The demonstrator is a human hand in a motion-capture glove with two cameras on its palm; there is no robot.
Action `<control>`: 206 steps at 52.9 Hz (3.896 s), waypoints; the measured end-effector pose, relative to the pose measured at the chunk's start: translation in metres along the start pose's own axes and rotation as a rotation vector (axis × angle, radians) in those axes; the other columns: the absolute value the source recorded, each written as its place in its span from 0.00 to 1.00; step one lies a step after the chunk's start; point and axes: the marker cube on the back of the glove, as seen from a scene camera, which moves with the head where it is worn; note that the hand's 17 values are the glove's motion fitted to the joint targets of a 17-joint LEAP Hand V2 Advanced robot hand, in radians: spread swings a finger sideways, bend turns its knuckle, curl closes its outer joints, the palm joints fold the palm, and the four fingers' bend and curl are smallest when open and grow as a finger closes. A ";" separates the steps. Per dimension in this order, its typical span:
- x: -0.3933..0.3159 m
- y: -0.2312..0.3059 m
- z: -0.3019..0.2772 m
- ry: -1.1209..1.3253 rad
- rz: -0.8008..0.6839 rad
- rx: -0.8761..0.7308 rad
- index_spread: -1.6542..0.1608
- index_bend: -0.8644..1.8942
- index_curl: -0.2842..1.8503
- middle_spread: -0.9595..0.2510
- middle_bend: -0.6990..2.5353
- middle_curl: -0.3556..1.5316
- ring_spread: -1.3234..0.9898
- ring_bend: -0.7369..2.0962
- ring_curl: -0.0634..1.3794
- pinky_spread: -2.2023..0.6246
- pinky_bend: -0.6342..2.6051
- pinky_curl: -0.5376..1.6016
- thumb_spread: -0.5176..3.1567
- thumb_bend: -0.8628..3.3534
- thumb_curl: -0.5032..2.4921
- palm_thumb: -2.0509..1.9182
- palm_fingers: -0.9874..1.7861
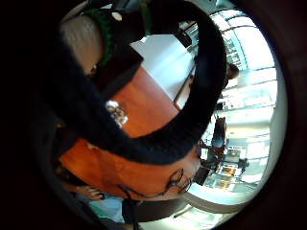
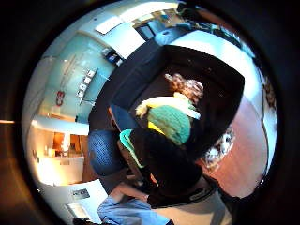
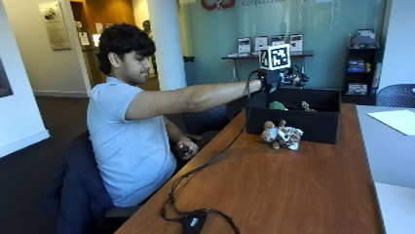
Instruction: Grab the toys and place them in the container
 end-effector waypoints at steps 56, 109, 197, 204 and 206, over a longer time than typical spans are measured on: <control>0.026 0.056 0.191 0.017 0.149 -0.386 0.82 0.34 0.24 0.82 0.27 0.35 0.53 0.42 0.32 0.80 0.44 0.40 0.49 0.20 0.21 0.50 0.33; 0.025 -0.004 0.015 0.012 0.170 0.200 0.86 0.39 0.32 0.75 0.46 0.49 0.49 0.72 0.43 0.76 0.25 0.35 0.58 0.31 0.29 0.63 0.53; 0.088 0.095 -0.084 0.054 0.157 0.150 0.74 0.38 0.30 0.78 0.27 0.36 0.53 0.34 0.20 0.79 0.36 0.42 0.49 0.19 0.22 0.49 0.34; 0.096 0.113 -0.068 0.034 0.123 0.112 0.74 0.37 0.29 0.77 0.27 0.36 0.53 0.34 0.21 0.79 0.36 0.42 0.49 0.19 0.22 0.49 0.34; 0.098 0.116 -0.065 0.035 0.113 0.104 0.74 0.37 0.29 0.77 0.27 0.36 0.53 0.34 0.21 0.79 0.36 0.42 0.49 0.19 0.22 0.49 0.34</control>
